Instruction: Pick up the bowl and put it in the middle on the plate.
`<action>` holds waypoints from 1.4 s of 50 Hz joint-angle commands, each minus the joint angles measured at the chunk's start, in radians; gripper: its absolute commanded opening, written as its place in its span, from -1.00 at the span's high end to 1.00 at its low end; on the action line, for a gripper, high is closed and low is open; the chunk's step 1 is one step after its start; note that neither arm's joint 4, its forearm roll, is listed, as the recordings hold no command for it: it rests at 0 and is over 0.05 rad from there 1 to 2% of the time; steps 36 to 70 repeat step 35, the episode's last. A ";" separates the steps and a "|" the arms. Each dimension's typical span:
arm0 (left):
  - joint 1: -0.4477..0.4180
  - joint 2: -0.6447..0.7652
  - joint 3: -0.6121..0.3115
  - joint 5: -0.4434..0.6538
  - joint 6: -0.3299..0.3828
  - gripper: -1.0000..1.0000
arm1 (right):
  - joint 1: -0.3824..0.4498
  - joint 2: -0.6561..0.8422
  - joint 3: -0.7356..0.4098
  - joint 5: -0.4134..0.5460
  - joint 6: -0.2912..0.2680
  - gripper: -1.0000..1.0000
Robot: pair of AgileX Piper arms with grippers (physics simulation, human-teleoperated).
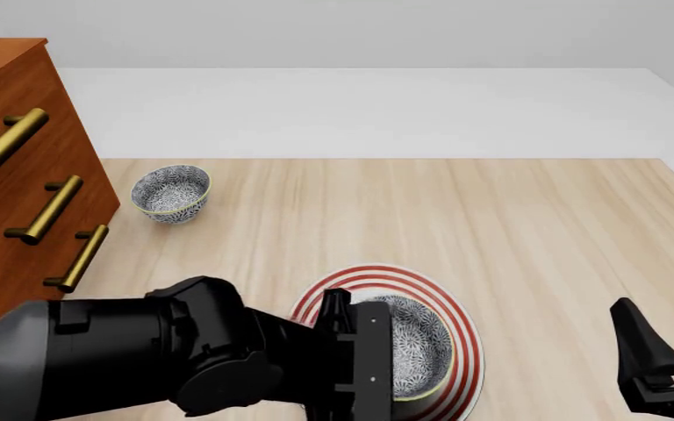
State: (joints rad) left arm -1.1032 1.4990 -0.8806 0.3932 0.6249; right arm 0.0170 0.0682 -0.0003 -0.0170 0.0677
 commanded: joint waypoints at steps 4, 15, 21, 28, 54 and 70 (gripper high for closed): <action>0.046 -0.113 0.098 -0.049 0.024 -1.00 | -0.001 0.004 0.000 -0.002 0.000 -1.00; 0.119 -0.250 0.216 -0.068 0.044 -1.00 | -0.001 0.013 0.000 -0.009 -0.001 -1.00; 0.136 -0.281 0.230 -0.057 0.036 -1.00 | -0.002 0.008 0.000 -0.005 -0.002 -1.00; 0.154 -0.311 0.272 -0.071 0.023 -1.00 | -0.001 0.007 0.000 -0.004 -0.003 -1.00; 0.172 -0.337 0.318 -0.080 0.001 -1.00 | 0.000 0.008 0.000 -0.004 -0.005 -1.00; 0.172 -0.337 0.318 -0.080 0.001 -1.00 | 0.000 0.008 0.000 -0.004 -0.005 -1.00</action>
